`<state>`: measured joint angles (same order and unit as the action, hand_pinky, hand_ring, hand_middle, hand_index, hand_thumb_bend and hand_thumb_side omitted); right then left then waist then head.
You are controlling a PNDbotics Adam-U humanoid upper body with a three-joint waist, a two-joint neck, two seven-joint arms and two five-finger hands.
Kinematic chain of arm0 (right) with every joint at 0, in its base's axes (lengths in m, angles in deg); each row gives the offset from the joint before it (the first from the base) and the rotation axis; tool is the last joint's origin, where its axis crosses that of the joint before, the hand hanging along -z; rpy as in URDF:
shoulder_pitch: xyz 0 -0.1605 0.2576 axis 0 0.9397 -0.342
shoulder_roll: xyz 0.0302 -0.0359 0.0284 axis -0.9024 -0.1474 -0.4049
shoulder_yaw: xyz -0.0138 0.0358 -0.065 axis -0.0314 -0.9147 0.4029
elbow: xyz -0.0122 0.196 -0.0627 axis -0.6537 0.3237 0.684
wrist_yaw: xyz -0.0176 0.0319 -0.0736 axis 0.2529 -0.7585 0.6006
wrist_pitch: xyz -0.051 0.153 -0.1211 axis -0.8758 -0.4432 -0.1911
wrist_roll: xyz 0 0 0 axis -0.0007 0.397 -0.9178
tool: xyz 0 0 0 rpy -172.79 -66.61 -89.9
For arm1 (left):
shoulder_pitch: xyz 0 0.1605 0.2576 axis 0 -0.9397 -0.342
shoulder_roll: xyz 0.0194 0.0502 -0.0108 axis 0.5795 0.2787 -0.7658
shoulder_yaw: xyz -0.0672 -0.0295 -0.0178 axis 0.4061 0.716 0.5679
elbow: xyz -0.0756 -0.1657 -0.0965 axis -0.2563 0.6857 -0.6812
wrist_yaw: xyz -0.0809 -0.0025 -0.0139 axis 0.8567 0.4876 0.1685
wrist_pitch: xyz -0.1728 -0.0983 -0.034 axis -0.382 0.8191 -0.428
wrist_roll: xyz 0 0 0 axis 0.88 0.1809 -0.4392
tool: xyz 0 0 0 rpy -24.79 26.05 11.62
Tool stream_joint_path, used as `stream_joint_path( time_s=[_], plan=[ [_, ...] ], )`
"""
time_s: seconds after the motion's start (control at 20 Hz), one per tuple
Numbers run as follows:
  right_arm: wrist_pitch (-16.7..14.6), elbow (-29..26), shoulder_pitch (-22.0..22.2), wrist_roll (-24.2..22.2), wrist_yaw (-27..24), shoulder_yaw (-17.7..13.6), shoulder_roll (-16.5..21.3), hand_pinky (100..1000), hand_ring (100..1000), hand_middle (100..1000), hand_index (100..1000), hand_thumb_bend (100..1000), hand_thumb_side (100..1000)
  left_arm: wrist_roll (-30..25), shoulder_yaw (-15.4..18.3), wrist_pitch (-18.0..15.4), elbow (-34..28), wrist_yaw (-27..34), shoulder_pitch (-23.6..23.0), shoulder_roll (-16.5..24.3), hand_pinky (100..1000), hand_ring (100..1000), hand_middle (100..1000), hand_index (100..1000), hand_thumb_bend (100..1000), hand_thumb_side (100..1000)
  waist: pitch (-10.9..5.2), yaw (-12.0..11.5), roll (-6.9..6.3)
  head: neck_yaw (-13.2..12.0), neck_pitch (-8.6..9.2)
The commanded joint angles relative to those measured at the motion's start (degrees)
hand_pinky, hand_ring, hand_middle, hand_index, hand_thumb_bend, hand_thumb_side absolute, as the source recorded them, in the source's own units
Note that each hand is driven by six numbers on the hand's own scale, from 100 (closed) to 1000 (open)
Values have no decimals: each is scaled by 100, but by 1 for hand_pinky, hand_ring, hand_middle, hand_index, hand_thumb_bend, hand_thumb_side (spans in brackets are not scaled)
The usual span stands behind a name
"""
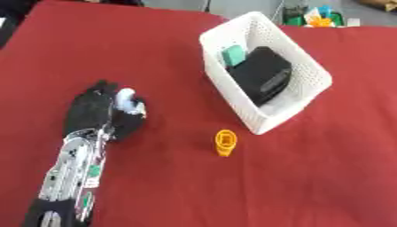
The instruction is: Pick up objects on the table and place them in the box.
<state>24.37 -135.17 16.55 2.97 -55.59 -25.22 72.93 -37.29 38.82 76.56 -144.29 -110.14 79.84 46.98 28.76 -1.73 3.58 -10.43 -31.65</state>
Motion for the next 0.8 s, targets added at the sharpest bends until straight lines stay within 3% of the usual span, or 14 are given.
stream_joint_path(
  time_s=[0.05,0.6,0.65,0.8],
  plan=[
    [-21,-132,5,-31,-53,9,20,764,754,610,715,213,1000,-21,28,10,-26,-177,85,-17,1000,1000,1000,1000,241,1000,-90,11,-13,-22,72],
    [-30,-132,11,-78,-69,18,2,765,754,611,717,215,1000,-88,28,20,42,-485,177,-61,1000,1000,1000,1000,188,1000,-68,30,-21,-38,115],
    [-31,-132,12,-83,-69,19,0,766,755,611,718,216,1000,-93,29,22,47,-496,180,-63,1000,1000,1000,1000,139,1000,-63,31,-22,-39,114],
    [-33,-132,14,-97,-69,20,-4,767,755,612,718,215,1000,-103,19,19,51,-520,188,-70,1000,1000,1000,1000,115,1000,-57,32,-26,-44,108]
  ],
)
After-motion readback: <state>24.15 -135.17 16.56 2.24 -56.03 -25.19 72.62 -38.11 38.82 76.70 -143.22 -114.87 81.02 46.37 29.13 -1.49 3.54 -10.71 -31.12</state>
